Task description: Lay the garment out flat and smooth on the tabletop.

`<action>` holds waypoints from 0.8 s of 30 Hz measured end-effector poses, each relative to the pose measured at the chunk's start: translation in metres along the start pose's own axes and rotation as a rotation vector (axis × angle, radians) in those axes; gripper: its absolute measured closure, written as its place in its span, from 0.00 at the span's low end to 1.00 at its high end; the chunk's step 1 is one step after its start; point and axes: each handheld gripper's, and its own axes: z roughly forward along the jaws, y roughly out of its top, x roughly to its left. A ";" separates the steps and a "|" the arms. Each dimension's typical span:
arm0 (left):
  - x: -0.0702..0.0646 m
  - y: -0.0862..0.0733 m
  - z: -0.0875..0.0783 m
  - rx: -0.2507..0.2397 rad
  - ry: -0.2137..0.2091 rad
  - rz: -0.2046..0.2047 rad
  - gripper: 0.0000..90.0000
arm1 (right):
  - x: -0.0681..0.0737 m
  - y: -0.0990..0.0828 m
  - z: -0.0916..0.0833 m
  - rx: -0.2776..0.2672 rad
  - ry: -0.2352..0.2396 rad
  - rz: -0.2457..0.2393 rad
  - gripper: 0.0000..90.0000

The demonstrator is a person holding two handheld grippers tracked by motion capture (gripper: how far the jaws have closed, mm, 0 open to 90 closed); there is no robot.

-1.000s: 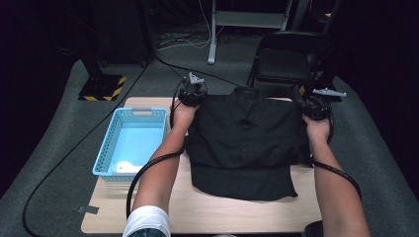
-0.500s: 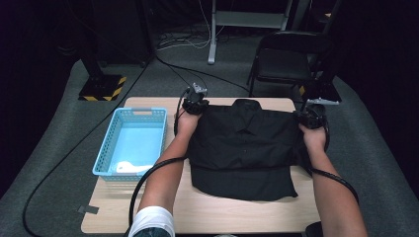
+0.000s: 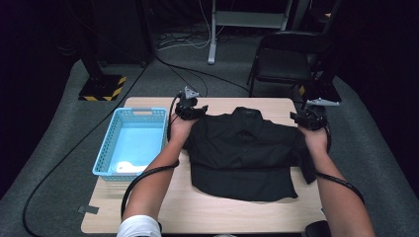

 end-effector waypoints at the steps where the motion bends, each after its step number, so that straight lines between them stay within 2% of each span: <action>1: -0.003 -0.002 -0.003 0.000 -0.013 -0.002 0.48 | 0.002 -0.001 -0.003 0.001 0.010 -0.011 0.62; 4: -0.018 -0.011 -0.015 -0.001 -0.069 0.016 0.45 | 0.009 -0.009 -0.015 -0.012 0.077 -0.004 0.59; 8: -0.041 -0.032 -0.029 0.029 -0.149 0.063 0.43 | 0.028 -0.032 -0.031 0.004 0.165 -0.061 0.54; 12: -0.057 -0.057 -0.040 0.067 -0.210 0.075 0.41 | 0.046 -0.063 -0.045 0.058 0.223 -0.115 0.49; 16: -0.067 -0.078 -0.044 0.096 -0.222 0.110 0.41 | 0.052 -0.088 -0.057 0.087 0.232 -0.132 0.48; 19: -0.070 -0.092 -0.042 0.118 -0.213 0.132 0.41 | 0.051 -0.103 -0.057 0.120 0.223 -0.141 0.47; 24: -0.066 -0.109 -0.031 0.166 -0.214 0.114 0.40 | 0.049 -0.116 -0.047 0.143 0.216 -0.120 0.47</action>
